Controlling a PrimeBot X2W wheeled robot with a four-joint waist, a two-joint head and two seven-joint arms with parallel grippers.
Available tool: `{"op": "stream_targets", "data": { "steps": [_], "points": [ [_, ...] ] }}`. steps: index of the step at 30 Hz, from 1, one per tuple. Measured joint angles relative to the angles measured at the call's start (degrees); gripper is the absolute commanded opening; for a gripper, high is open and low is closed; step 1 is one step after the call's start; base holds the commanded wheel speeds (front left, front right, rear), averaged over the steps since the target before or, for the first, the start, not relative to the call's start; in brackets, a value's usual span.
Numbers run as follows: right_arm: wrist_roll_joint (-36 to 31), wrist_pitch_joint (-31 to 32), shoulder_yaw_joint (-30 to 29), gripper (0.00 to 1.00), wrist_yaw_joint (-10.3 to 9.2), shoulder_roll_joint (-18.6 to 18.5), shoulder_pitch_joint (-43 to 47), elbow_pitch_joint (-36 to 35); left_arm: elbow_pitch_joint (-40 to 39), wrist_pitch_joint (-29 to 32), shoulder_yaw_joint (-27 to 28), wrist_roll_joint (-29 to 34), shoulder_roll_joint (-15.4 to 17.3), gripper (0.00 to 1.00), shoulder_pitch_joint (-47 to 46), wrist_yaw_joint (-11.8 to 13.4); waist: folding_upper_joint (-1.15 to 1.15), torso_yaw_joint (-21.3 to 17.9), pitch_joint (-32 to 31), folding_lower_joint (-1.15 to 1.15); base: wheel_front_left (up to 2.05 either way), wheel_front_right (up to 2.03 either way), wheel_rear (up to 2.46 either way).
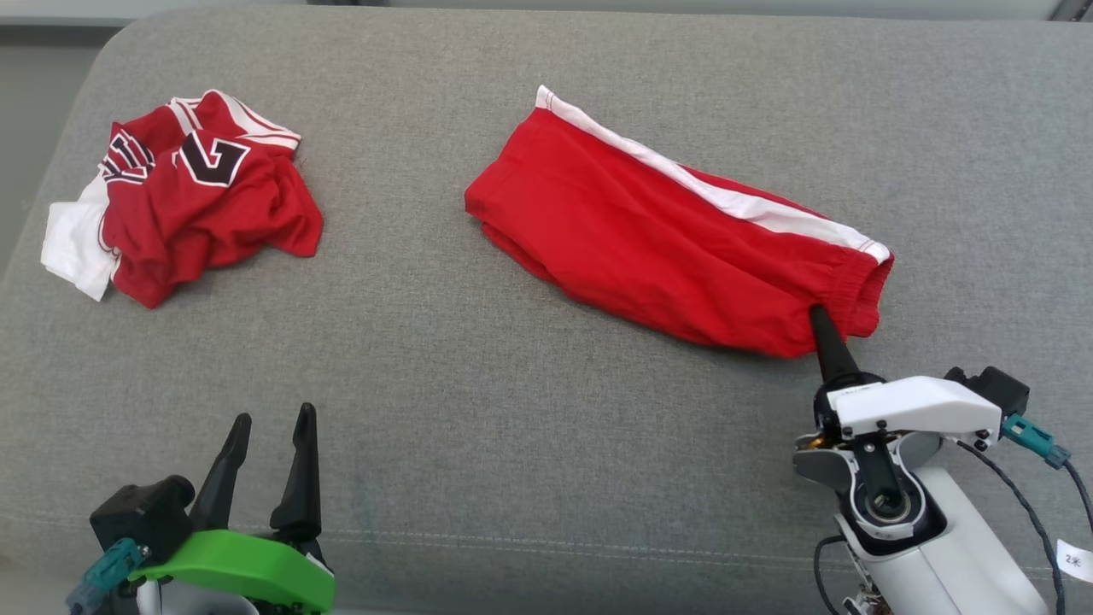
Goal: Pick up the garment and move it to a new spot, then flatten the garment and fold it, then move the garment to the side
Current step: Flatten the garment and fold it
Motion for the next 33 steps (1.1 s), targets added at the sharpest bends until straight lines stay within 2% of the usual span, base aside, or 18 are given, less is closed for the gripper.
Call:
{"op": "stream_targets", "data": {
  "steps": [2, 13, 17, 24, 27, 33],
  "points": [
    [0.0, 0.0, -0.4, 0.00, 0.49, -0.8, -0.1, 0.1, 0.0, 0.0, 0.2, 0.0, -0.4, 1.00, 0.7, 0.0, 0.00, -0.4, -0.2, 0.00, 0.00, 0.00, 0.00],
    [-0.1, 2.4, -3.3, 0.00, 0.49, -8.1, 1.7, 0.2, -0.9, 1.0, 1.6, 0.8, -0.8, 1.00, 2.4, 0.0, 0.00, -3.6, -1.2, 0.00, 0.00, 0.00, 0.00],
    [0.2, 3.4, -5.4, 0.00, 0.47, -11.9, 3.9, -0.1, -1.5, 1.9, 1.9, 1.2, -0.8, 1.00, 2.8, 0.0, 0.00, -4.9, -1.2, 0.00, 0.00, 0.00, 0.00],
    [0.2, 3.5, -10.5, 0.00, -1.12, -19.3, 6.8, -0.8, -2.7, 2.5, 1.5, 1.4, -1.3, 1.00, 2.9, 0.0, 0.00, -6.3, -0.6, 0.00, 0.00, 0.00, 0.00],
    [-2.9, 3.8, -8.8, 0.00, -1.12, -21.0, 6.6, -3.0, -2.7, 3.0, 1.0, 1.6, -1.8, 1.00, 2.9, 0.0, 0.00, -6.4, -0.4, 0.00, 0.00, 0.00, 0.00],
    [-11.9, 6.6, -0.5, 0.00, -1.16, -24.2, 3.3, -9.6, -3.0, 4.1, -0.3, 1.8, -2.4, 1.00, 2.8, 0.0, 0.00, -5.8, -0.4, 0.00, 0.00, 0.00, 0.00]
  ]
}}
